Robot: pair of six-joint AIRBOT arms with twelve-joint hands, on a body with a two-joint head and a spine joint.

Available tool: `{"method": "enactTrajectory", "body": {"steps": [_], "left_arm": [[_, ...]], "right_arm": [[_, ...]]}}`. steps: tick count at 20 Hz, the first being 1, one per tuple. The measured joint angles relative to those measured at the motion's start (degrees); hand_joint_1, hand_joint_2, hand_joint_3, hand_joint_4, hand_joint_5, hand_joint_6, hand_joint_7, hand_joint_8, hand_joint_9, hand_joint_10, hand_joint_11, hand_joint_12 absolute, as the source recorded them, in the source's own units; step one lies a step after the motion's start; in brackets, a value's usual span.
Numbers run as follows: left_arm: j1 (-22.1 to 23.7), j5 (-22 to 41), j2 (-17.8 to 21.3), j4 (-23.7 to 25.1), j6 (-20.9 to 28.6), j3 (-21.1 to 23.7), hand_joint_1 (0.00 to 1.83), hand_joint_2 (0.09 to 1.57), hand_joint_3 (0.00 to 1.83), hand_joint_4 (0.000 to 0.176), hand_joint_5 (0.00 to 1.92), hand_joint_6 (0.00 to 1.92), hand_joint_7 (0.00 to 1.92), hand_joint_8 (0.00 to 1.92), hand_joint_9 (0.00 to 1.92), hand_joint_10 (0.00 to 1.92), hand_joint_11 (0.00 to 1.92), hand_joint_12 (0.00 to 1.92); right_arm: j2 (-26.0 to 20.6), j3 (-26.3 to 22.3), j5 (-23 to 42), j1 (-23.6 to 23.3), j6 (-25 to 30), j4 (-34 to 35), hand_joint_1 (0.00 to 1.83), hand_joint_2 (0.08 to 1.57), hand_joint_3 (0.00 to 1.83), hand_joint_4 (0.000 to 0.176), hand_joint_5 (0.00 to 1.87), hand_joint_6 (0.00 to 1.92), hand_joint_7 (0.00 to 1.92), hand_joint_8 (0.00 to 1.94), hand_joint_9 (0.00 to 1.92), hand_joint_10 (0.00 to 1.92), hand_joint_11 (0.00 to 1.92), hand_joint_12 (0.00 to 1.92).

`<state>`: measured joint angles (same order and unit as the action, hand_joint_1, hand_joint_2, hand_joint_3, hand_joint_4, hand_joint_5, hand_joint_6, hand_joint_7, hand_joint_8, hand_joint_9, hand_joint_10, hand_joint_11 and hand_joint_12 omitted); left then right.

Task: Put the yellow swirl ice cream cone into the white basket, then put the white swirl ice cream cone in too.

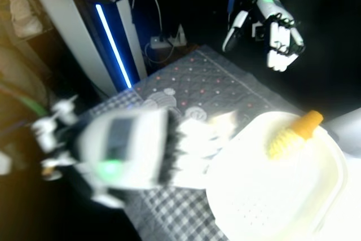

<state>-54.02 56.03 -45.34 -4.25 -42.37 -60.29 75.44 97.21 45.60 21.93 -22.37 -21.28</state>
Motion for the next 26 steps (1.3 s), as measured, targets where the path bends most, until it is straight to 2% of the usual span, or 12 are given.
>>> {"method": "enactTrajectory", "body": {"steps": [2,4,6,8,9,10,12,15,18,20,23,26], "left_arm": [[0.9,-0.9,-1.1,0.2,0.1,-1.3,0.80,0.76,0.00,0.000,0.50,0.01,0.48,0.01,0.52,0.01,0.00,1.31],[1.8,-1.5,-2.0,0.5,0.7,-2.2,0.80,0.75,0.00,0.000,0.49,0.00,0.48,0.00,0.52,0.01,0.02,1.29],[2.4,-1.3,-2.7,2.3,1.5,-2.5,0.80,0.75,0.00,0.000,0.49,0.00,0.49,0.00,0.54,0.01,0.06,1.29],[2.6,-2.0,-2.7,3.1,1.5,-2.5,0.79,0.77,0.00,0.000,0.51,0.00,0.51,0.00,0.55,0.01,0.07,1.27],[2.9,-2.0,-2.7,2.7,1.5,-2.5,0.78,0.77,0.01,0.000,0.51,0.00,0.51,0.00,0.56,0.01,0.08,1.26],[3.0,-1.6,-2.7,2.4,1.5,-2.5,0.79,0.77,0.00,0.000,0.51,0.00,0.52,0.01,0.57,0.01,0.09,1.27],[3.0,-1.3,-2.7,2.5,1.5,-2.5,0.84,0.75,0.00,0.000,0.48,0.00,0.50,0.00,0.54,0.00,0.06,1.30],[3.0,0.7,-2.7,1.6,1.6,-2.5,0.89,0.73,0.00,0.000,0.44,0.00,0.47,0.00,0.46,0.00,0.00,1.33],[1.7,6.1,-2.1,-1.9,1.6,-1.2,0.91,0.74,0.00,0.000,0.42,0.01,0.43,0.01,0.43,0.02,0.00,1.23],[-0.2,11.0,-1.0,-3.7,1.6,0.4,0.94,0.74,0.00,0.000,0.38,0.00,0.40,0.00,0.39,0.00,0.00,1.16],[-4.5,20.5,-0.5,-5.7,2.6,2.2,0.95,0.74,0.00,0.000,0.25,0.00,0.29,0.00,0.30,0.02,0.00,1.12],[-7.2,27.0,-0.6,-8.4,4.5,2.6,0.73,0.80,0.03,0.021,0.15,0.00,0.20,0.00,0.25,0.00,0.00,1.42]], "right_arm": [[4.7,4.2,-5.7,-0.6,0.0,-4.2,1.40,1.00,0.00,0.000,1.18,0.55,1.41,0.11,1.16,0.89,0.98,0.96],[9.4,7.6,-14.4,-0.4,0.1,-9.8,1.31,0.99,0.00,0.000,1.24,0.48,1.44,0.17,1.22,0.63,1.00,1.01],[12.6,10.0,-20.0,-0.3,0.3,-13.8,1.29,1.01,0.00,0.000,1.33,0.20,1.23,0.75,1.16,1.18,1.01,1.57],[13.4,11.0,-22.6,-0.3,0.5,-16.8,1.00,0.98,0.00,0.000,0.84,0.15,0.84,0.47,0.78,0.76,0.55,1.32],[13.3,11.1,-23.6,-0.3,0.2,-18.0,0.83,0.94,0.00,0.021,0.63,0.03,0.68,0.17,0.66,0.47,0.39,1.24],[13.3,11.1,-24.4,-0.3,0.2,-18.5,0.64,0.87,0.00,0.139,0.31,0.00,0.35,0.03,0.41,0.16,0.14,1.09],[13.2,10.5,-24.4,-0.3,0.2,-17.2,0.49,0.81,0.00,0.175,0.01,0.00,0.02,0.00,0.10,0.02,0.00,0.63],[7.7,4.8,-17.3,-0.3,0.2,-7.7,0.45,0.82,0.00,0.176,0.00,0.00,0.00,0.00,0.10,0.01,0.00,0.85],[-3.8,-4.0,-4.3,-0.4,0.0,1.1,0.52,0.79,0.00,0.176,0.00,0.00,0.03,0.01,0.00,0.00,0.00,0.01],[-9.7,-8.7,2.8,-0.7,-0.1,5.0,0.62,0.87,0.00,0.084,0.00,0.00,0.08,0.00,0.03,0.00,0.04,0.05],[-15.6,-15.7,14.1,3.0,-1.0,8.5,0.66,0.90,0.00,0.169,0.11,0.00,0.10,0.00,0.05,0.00,0.00,0.09],[-18.7,-21.0,23.3,12.8,-2.4,13.5,0.70,0.82,0.00,0.148,0.17,0.01,0.23,0.01,0.09,0.01,0.00,0.00]]}}
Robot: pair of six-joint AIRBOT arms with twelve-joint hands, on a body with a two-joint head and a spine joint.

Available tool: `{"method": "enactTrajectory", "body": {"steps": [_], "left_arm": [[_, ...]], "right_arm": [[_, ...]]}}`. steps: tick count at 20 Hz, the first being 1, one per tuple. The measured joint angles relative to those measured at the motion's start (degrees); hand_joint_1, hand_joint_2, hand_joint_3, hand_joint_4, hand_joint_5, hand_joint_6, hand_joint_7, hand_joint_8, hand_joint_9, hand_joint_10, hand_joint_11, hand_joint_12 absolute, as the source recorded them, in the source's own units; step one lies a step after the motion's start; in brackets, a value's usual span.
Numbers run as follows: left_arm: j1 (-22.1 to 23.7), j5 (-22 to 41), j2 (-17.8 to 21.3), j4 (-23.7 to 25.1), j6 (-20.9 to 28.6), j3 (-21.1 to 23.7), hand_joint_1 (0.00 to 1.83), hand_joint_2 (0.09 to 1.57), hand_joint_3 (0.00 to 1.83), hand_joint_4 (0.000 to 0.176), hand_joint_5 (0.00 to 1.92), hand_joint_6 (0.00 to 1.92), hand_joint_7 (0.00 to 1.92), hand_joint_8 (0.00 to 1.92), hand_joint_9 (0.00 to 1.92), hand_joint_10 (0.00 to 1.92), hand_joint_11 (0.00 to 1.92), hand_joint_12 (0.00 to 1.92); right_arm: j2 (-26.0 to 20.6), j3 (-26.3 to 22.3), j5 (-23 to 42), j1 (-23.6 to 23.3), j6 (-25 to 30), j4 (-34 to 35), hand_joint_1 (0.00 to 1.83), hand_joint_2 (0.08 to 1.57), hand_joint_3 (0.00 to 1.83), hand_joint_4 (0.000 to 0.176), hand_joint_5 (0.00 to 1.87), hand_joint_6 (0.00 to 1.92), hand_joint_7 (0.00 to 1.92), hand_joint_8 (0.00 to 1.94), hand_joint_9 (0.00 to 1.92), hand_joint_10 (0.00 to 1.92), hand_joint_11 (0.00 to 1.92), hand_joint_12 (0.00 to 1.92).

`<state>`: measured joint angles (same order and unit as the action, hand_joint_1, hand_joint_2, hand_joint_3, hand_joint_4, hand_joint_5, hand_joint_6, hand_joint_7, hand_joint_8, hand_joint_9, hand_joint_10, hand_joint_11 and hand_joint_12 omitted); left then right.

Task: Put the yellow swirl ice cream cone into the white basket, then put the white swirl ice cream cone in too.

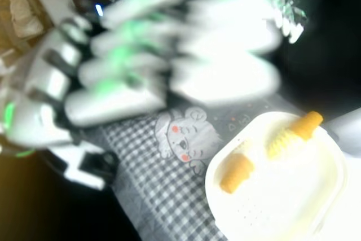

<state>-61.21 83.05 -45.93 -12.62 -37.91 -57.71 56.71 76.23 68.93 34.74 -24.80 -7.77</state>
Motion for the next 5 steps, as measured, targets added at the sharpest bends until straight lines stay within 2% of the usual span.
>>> {"method": "enactTrajectory", "body": {"steps": [1,2,3,4,5], "left_arm": [[-0.5,2.3,-0.3,-0.6,0.5,0.1,0.49,0.89,0.10,0.000,0.10,0.00,0.10,0.00,0.10,0.00,0.00,1.53],[-0.8,3.7,-0.5,-0.7,1.2,0.4,0.49,0.89,0.10,0.000,0.10,0.00,0.10,0.00,0.10,0.00,0.00,1.53],[-0.9,5.6,-1.4,-1.0,2.6,0.3,0.37,0.96,0.15,0.000,0.05,0.00,0.06,0.00,0.08,0.00,0.00,1.08],[-0.9,6.4,-1.9,-1.2,3.5,0.3,0.37,0.96,0.15,0.000,0.05,0.00,0.06,0.00,0.08,0.00,0.00,1.08],[-2.0,8.6,-2.6,-1.4,5.0,0.3,0.31,0.94,0.14,0.000,0.06,0.00,0.07,0.00,0.12,0.01,0.00,0.94]], "right_arm": [[-1.4,-2.5,4.8,5.5,0.0,4.0,0.67,0.83,0.00,0.100,0.17,0.00,0.21,0.00,0.09,0.00,0.00,0.00],[-2.4,-4.1,8.8,9.4,0.0,6.1,0.67,0.83,0.00,0.100,0.17,0.00,0.21,0.00,0.09,0.00,0.00,0.00],[-3.3,-6.0,13.4,14.1,-0.6,9.6,0.61,0.89,0.03,0.155,0.14,0.00,0.11,0.00,0.06,0.00,0.00,0.00],[-3.4,-6.8,16.0,16.2,-0.6,11.9,0.61,0.89,0.03,0.155,0.14,0.00,0.11,0.00,0.06,0.00,0.00,0.00],[-3.4,-7.9,21.0,19.3,-0.6,15.6,0.56,0.87,0.01,0.172,0.13,0.00,0.13,0.01,0.10,0.02,0.04,0.02]]}}
